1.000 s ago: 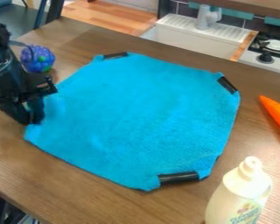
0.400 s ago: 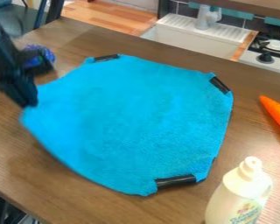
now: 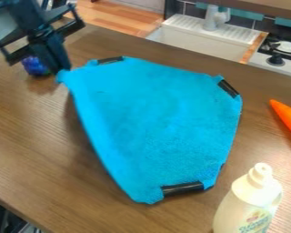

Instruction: Folds the cloth from bottom left to top right

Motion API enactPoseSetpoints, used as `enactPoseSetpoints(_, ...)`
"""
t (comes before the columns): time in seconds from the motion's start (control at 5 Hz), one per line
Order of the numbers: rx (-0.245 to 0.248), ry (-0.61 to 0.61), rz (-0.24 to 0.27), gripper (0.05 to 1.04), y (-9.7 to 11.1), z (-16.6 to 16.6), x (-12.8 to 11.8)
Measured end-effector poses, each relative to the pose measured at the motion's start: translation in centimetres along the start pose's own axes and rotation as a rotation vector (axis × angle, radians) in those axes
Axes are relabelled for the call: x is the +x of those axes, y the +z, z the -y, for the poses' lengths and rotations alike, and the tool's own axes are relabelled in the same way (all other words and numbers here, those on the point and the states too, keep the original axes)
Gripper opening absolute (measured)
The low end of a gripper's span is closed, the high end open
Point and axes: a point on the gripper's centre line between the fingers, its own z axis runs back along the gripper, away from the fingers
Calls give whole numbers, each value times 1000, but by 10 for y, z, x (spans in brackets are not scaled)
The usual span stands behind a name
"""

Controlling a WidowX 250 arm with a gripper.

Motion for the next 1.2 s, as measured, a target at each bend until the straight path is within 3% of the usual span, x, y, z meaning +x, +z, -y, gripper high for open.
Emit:
enactPoseSetpoints(0.4,9,46,-12,56,-25,55,8)
enactPoseSetpoints(0.8,-10,28,35,56,-41,114,9)
enactPoseSetpoints(1.2,16,-5,48,56,-76,160,-1)
